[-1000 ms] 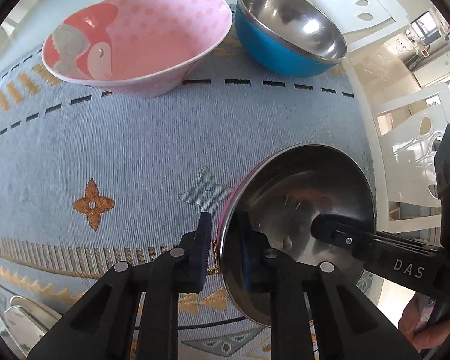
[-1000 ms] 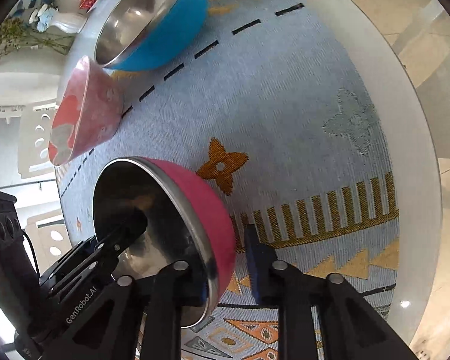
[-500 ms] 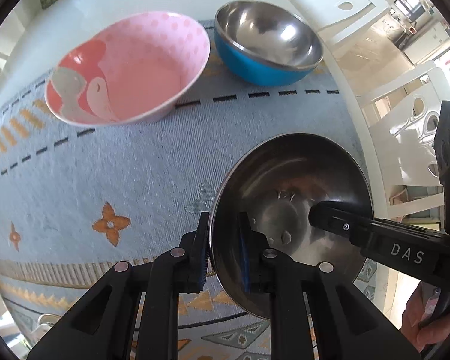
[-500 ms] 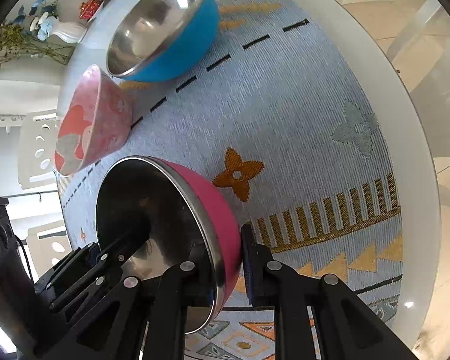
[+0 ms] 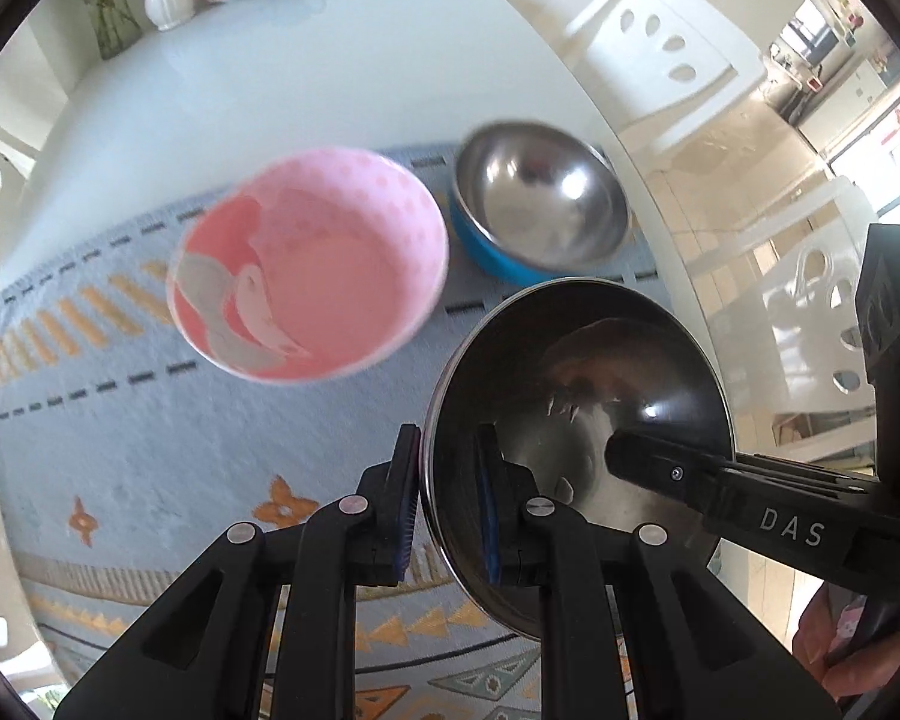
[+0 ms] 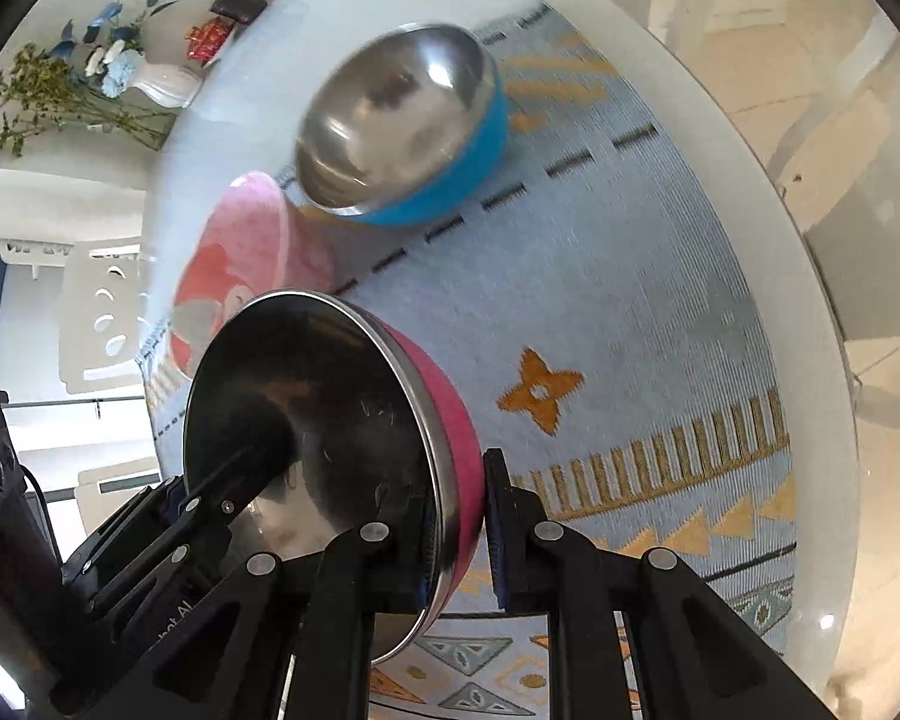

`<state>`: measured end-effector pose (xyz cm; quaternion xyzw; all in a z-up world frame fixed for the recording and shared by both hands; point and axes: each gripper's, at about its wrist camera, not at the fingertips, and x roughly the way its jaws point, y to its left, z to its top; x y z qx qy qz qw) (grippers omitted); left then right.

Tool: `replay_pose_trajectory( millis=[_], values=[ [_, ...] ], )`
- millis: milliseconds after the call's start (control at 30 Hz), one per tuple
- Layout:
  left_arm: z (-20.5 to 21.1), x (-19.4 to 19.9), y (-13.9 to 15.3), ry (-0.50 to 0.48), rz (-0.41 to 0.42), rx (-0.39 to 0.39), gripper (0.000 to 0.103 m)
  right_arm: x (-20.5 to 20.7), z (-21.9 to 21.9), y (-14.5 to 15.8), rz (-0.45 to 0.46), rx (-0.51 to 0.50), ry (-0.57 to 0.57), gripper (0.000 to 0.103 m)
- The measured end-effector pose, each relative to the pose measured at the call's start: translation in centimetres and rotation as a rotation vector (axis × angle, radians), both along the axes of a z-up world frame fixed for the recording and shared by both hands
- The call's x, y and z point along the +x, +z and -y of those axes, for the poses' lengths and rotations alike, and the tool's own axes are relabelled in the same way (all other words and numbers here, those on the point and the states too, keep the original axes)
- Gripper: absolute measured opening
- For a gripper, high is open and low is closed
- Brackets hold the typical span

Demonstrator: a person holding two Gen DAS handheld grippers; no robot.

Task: Organize plates and bowls
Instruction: 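Carry the steel bowl with both grippers toward the pink bowl and lower it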

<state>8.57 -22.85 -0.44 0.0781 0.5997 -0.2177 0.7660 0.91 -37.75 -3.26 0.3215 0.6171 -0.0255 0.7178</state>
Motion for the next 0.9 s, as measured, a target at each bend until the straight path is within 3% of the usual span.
replay_pose_trajectory(
  millis=[600,900],
  values=[
    [-3.9,6.5,2.7,0.14,0.063,-0.015,0.014,8.7,-3.8,2.9,0.059,-0.032,0.151,0.014],
    [-3.9,7.9,1.9,0.154,0.064,-0.03,0.014,11.0,-3.5,3.5,0.079,-0.04,0.169,0.014]
  ],
)
